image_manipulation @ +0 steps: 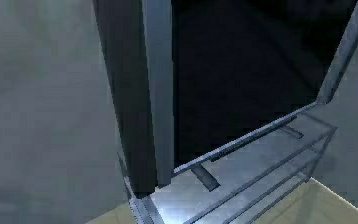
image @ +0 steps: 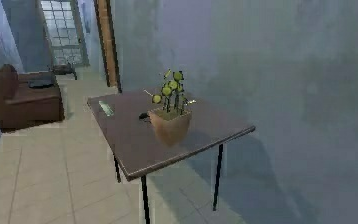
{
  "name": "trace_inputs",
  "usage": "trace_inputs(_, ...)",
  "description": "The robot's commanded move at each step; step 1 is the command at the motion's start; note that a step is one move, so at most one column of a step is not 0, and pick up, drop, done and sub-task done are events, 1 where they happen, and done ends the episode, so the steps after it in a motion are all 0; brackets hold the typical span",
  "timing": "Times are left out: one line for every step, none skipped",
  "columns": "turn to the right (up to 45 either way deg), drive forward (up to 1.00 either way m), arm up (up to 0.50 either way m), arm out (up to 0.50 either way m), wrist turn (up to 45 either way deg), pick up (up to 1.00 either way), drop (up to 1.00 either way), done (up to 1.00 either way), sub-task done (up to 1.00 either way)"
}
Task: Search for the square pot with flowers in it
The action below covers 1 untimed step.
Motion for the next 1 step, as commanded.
trace_inputs(0.0, 0.0, 0.0, 0.0, 0.0, 0.0, 0.0, 1.0, 0.0)
